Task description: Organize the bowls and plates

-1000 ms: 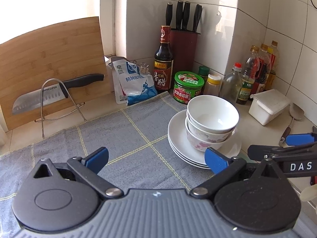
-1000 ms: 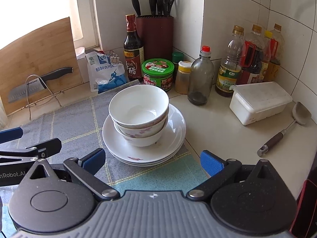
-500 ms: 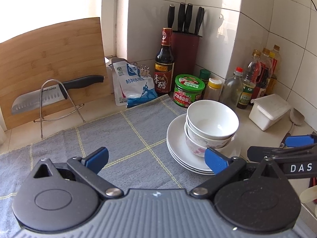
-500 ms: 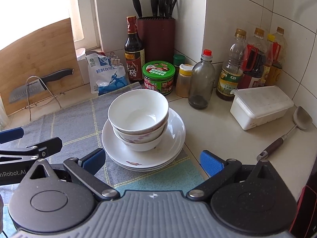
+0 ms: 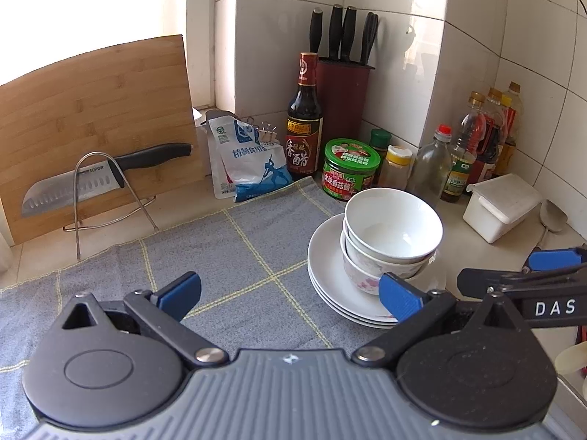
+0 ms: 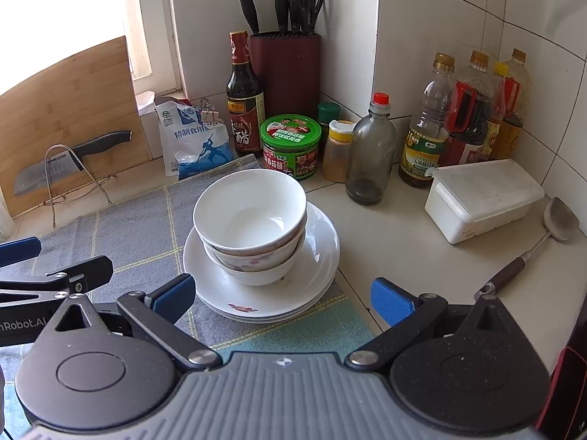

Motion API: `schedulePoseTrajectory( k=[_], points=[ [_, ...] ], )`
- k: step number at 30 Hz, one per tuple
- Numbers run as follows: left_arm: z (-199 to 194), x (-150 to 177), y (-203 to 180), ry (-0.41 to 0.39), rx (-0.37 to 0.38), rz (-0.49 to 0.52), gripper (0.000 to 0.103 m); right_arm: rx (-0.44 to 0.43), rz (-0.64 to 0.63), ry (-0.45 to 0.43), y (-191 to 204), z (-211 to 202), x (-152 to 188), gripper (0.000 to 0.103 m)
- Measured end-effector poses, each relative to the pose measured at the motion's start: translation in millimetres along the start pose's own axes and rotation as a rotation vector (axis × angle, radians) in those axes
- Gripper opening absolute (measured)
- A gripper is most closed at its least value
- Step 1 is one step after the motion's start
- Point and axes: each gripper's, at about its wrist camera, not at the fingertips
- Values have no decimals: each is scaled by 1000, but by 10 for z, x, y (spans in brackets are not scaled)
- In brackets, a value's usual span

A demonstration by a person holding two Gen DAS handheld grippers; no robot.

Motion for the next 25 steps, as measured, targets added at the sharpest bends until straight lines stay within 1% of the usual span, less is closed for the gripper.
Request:
schedulePoseTrajectory(
  k=[25],
  points=[
    [1, -21, -33, 4, 8, 9, 102, 17, 0, -6, -21, -24, 1, 103]
  ],
)
Point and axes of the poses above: each gripper's, at about its wrist camera, not at the fingertips, and z roughly the way its jaws point, y to its left, x to its underside, and after that the axes turned 13 degrees about x, right-handed
